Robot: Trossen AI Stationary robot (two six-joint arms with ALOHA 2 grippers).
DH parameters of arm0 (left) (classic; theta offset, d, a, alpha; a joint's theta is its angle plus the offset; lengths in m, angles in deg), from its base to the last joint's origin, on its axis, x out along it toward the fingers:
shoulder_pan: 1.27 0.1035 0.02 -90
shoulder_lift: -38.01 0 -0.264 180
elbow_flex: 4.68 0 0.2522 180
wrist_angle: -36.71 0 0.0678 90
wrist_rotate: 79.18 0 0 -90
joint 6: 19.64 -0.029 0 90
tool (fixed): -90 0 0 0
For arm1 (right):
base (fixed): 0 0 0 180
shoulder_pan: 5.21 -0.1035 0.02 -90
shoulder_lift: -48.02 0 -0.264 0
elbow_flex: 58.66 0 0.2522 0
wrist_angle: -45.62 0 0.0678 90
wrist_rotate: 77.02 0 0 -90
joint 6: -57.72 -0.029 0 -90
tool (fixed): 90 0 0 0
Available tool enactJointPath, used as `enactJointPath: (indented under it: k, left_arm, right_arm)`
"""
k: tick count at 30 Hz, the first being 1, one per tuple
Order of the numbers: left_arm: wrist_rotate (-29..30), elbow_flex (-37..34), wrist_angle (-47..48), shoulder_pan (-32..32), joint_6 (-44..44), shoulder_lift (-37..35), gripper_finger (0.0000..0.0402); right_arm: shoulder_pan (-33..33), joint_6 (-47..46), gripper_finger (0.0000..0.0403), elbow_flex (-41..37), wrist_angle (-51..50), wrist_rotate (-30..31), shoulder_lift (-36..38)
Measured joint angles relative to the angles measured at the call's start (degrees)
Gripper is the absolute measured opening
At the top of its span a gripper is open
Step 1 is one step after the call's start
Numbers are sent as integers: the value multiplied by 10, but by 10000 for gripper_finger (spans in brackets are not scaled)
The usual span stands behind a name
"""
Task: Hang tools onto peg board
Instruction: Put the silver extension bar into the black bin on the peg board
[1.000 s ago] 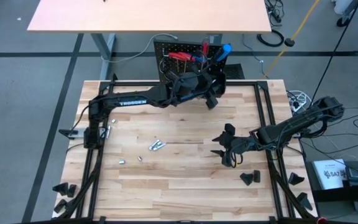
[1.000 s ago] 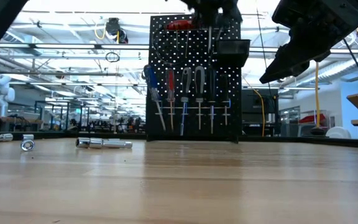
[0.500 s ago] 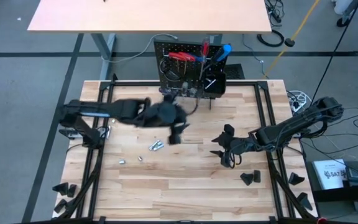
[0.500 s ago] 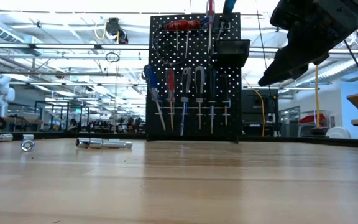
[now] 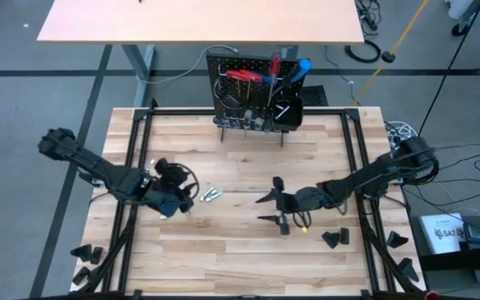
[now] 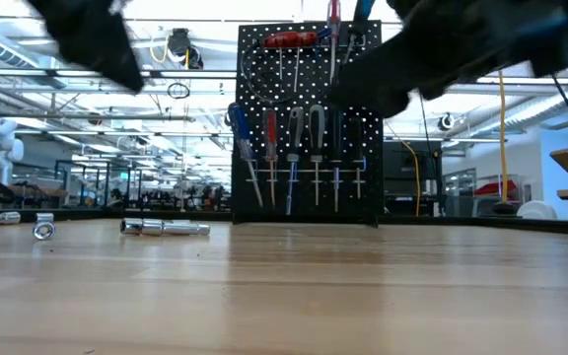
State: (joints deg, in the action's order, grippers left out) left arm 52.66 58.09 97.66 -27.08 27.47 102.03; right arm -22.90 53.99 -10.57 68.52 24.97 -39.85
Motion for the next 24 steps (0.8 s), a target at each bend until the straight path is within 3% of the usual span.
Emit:
enactJointPath:
  k: [3,6,15,20,24]
  left_arm:
    - [1,-74,-4,-2,64,-19,207]
    - [2,-130,-51,-2,69,-21,207]
    - [-31,-238,-247,-2,-67,-51,207]
    - [-56,-314,-428,-1,-209,-139,207]
    - [-60,-371,-493,9,-237,-213,207]
  right_arm:
    - [26,34,231,32,54,-21,-67]
    - [50,80,231,87,60,-45,-130]
    - [139,121,231,297,-73,-186,-289]
    - [167,124,230,379,-133,-233,-356]
    - [173,136,230,435,-156,-239,-402]
